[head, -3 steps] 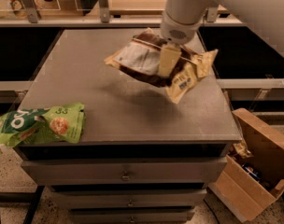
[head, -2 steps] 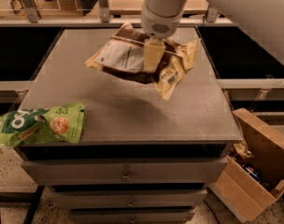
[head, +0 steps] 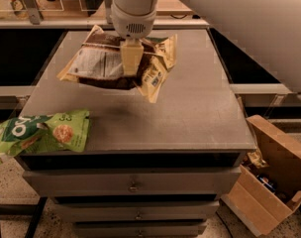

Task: Move brown chip bag near green rice chip bag

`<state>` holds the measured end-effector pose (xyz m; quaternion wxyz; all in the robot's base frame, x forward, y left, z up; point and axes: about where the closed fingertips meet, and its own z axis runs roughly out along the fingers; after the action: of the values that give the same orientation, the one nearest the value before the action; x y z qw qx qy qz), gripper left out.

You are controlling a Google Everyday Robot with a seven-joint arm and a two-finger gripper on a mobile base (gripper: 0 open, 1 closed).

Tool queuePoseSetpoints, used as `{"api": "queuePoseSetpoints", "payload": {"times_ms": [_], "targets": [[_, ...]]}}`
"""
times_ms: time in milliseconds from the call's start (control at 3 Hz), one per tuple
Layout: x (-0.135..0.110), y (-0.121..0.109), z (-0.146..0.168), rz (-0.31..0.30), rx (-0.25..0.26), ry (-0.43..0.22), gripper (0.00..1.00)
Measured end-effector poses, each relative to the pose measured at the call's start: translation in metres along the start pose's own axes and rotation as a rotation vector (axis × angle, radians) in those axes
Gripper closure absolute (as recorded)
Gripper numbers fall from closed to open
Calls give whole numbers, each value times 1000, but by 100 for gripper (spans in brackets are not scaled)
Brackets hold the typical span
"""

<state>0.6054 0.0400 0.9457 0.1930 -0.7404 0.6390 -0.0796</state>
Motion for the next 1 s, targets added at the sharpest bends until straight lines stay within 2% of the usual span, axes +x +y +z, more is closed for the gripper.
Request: {"api": "queuePoseSetpoints", "payload": {"times_ms": [667,1000], "targets": [[-47,1,9,-93,-38,-43,36],[-46,1,9,-92,-35,-42,10]]}}
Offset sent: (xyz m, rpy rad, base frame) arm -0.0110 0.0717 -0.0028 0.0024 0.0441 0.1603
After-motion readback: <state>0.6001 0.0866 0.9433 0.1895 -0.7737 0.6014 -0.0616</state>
